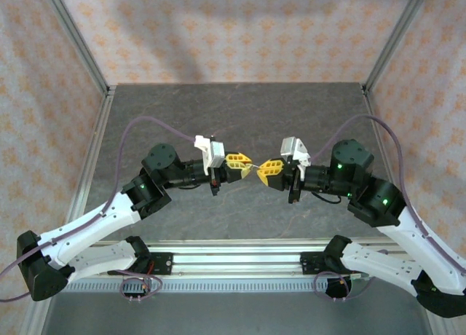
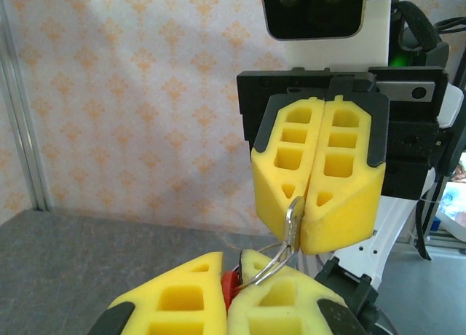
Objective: Remove the keys from the keyring
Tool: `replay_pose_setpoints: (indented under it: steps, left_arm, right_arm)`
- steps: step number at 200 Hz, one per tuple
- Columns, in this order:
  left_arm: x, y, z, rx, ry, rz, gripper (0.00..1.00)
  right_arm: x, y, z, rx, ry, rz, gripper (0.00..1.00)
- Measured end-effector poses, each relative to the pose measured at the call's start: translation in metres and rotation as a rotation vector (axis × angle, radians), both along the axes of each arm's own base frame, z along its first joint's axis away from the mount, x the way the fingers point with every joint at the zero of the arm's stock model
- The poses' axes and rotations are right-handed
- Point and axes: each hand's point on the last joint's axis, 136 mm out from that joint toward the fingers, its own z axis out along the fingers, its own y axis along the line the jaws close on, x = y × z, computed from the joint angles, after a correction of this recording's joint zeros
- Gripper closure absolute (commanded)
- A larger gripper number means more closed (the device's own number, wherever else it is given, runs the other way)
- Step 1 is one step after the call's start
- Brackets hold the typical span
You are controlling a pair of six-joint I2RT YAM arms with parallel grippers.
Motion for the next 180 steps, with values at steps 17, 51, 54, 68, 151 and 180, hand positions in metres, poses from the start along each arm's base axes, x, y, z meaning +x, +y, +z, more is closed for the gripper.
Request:
replay_pose_setpoints:
  steps: [17, 51, 54, 68, 151, 180]
  left_arm:
    - [-0.001, 0.000, 0.000, 0.009, 0.015, -0.010, 1.00]
    - [-0.005, 0.000, 0.005, 0.014, 0.022, -0.038, 1.00]
    - [-0.006, -0.001, 0.005, 0.015, 0.024, -0.041, 1.00]
    - [-0.007, 0.000, 0.006, 0.020, 0.030, -0.052, 1.00]
    - [-0.001, -0.001, -0.001, 0.067, 0.077, -0.050, 1.00]
    - [0.001, 0.001, -0.009, 0.091, 0.102, -0.045, 1.00]
  right_arm:
    - [-0.001, 0.001, 0.000, -0.016, -0.012, 0.002, 1.00]
    - [-0.007, 0.005, 0.005, -0.054, -0.073, 0.001, 1.00]
    - [-0.007, 0.005, 0.005, -0.059, -0.080, 0.001, 1.00]
    - [-0.008, 0.008, 0.005, -0.081, -0.106, -0.003, 1.00]
    - [0.000, 0.009, -0.002, -0.176, -0.231, -0.078, 1.00]
    - [0.000, 0.012, -0.007, -0.234, -0.275, -0.094, 1.00]
